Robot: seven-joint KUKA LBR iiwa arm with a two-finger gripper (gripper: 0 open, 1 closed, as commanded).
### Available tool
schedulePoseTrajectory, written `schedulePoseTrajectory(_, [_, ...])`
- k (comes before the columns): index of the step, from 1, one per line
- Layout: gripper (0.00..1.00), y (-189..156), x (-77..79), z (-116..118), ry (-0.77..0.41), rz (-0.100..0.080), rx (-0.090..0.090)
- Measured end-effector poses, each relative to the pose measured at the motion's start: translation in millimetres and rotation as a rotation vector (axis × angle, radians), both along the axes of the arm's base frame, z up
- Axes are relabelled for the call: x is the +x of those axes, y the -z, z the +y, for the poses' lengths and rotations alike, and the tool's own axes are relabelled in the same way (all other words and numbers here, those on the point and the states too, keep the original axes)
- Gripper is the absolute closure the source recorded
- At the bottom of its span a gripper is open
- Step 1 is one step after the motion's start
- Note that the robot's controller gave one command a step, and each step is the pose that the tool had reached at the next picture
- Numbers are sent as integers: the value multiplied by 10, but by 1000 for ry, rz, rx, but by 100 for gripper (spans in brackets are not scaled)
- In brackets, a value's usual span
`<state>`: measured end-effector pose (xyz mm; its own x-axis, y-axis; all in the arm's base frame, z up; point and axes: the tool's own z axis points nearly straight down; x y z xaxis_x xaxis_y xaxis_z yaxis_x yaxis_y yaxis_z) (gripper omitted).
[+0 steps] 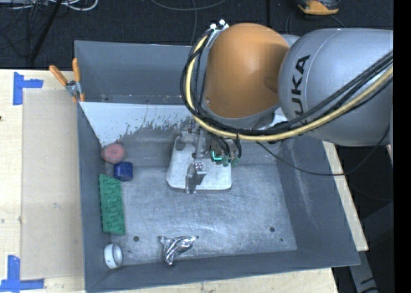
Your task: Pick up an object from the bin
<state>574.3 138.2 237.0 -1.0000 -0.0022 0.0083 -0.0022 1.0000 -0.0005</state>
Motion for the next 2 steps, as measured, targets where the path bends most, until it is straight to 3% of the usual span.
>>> schedulePoseTrajectory(1, [0, 903, -569, -1358, -79, 2, -2])
schedulePoseTrajectory(2, [0, 1633, -599, -300, -274, -6, 4])
